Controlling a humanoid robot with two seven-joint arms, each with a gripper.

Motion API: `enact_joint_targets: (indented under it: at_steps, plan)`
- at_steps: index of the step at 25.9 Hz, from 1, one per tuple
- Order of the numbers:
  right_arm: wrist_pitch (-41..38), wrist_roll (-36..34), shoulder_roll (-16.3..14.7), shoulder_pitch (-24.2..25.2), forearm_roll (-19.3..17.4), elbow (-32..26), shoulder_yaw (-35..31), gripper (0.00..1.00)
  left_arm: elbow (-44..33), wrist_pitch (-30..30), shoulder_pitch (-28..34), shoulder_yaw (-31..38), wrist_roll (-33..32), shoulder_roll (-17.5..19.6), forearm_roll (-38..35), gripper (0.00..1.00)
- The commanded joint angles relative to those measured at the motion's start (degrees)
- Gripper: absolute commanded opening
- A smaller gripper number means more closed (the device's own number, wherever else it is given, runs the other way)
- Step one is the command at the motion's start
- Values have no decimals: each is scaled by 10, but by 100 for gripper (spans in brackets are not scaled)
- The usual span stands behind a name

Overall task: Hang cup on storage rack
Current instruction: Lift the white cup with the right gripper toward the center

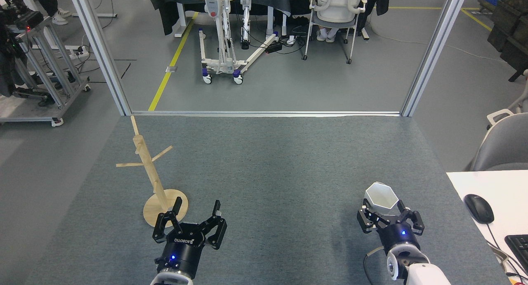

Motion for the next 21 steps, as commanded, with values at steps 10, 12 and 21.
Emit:
enact_joint_targets:
  at_steps: [10, 12, 21]
  plan:
    - [4, 1, 12, -31, 0, 37, 2, 99, 1, -1, 0, 0, 0, -3, 1, 99]
    - [6, 1, 13, -35, -1, 41, 10, 98, 1, -2, 0, -1, 0, -3, 1, 99]
    - [4, 3, 12, -38, -2, 45, 11, 46, 0, -2, 1, -1, 0, -3, 0, 99]
